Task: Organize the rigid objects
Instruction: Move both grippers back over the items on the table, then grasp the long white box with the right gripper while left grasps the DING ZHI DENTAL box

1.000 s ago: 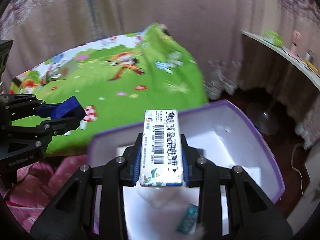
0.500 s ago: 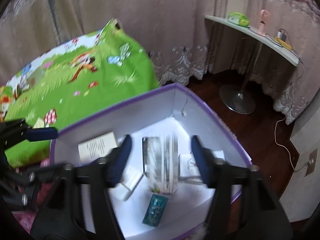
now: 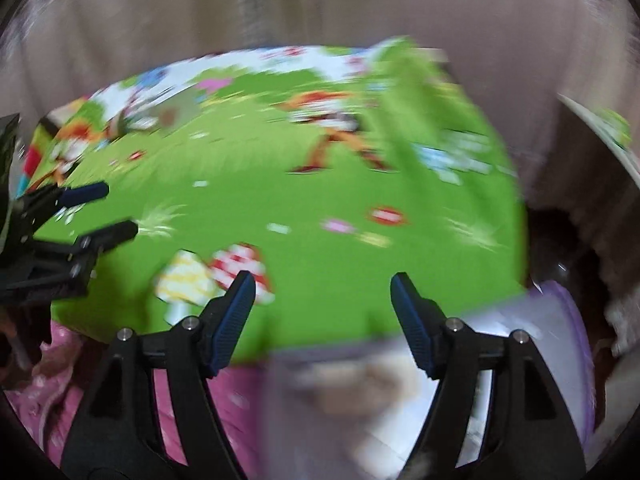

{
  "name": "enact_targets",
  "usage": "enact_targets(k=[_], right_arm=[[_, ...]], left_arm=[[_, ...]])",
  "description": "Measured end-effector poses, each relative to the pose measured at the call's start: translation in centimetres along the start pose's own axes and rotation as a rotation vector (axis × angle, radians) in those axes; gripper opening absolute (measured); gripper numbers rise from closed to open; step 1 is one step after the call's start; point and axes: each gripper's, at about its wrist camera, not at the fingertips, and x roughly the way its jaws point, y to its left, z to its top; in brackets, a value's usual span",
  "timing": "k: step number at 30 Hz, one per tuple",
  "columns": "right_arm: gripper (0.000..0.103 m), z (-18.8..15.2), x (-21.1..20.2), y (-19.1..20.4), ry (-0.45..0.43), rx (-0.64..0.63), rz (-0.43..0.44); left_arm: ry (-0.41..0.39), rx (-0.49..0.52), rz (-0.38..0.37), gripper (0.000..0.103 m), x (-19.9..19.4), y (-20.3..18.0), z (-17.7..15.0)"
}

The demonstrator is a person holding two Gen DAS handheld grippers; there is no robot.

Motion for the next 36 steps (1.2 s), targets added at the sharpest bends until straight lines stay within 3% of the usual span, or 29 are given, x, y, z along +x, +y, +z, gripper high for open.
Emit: enact_targets(k=[7, 12, 13, 16, 21, 26, 27, 29, 33, 36], right_arm=[[0.074, 6.4, 9.3, 9.8, 0.049, -0.013, 0.183], [0.075, 12.5, 15.4, 16.7, 0.009, 0.033, 0.232], [0.075, 13.6, 16.4, 17.9, 0.0, 0.038, 0.224], [0.075, 16.7, 19.1, 20.6, -0.007, 0.069, 0.203], [0.077, 20.2, 22.5, 22.8, -0.019, 0.122, 0.126], [0.077, 21.5, 25.1, 22.5, 0.008, 0.121, 0.039], [0.074, 21.5, 25.3, 22.0, 0.013, 0.114, 0.022], [0.04, 21.1, 25.0, 20.8, 0.004, 0.112, 0.069], [0.039, 19.1, 22.9, 18.7, -0.009, -0.005, 0.094], [0.039, 17.1, 21.3, 17.3, -0.013, -0.065, 0.106]], left_arm=[[0.028, -0.189, 0.319, 0.079, 2.1, 12.7, -1.6], [0.073, -0.313, 0.413, 0.079, 3.4, 18.5, -3.2], [0.112, -0.371, 0.401, 0.079, 3.9, 19.8, -3.7], [0.121, -0.485, 0.341, 0.08, 4.0, 21.7, -4.4], [0.126, -0.468, 0.35, 0.085, 4.3, 21.4, -4.3], [0.129, -0.474, 0.34, 0.088, 4.3, 21.4, -4.3], [0.131, -0.472, 0.339, 0.088, 4.4, 21.3, -4.2], [0.137, -0.471, 0.335, 0.089, 4.6, 21.4, -4.0], [0.159, -0.502, 0.315, 0.092, 5.5, 21.7, -2.9], [0.155, -0.572, 0.251, 0.092, 7.5, 22.0, -0.3]])
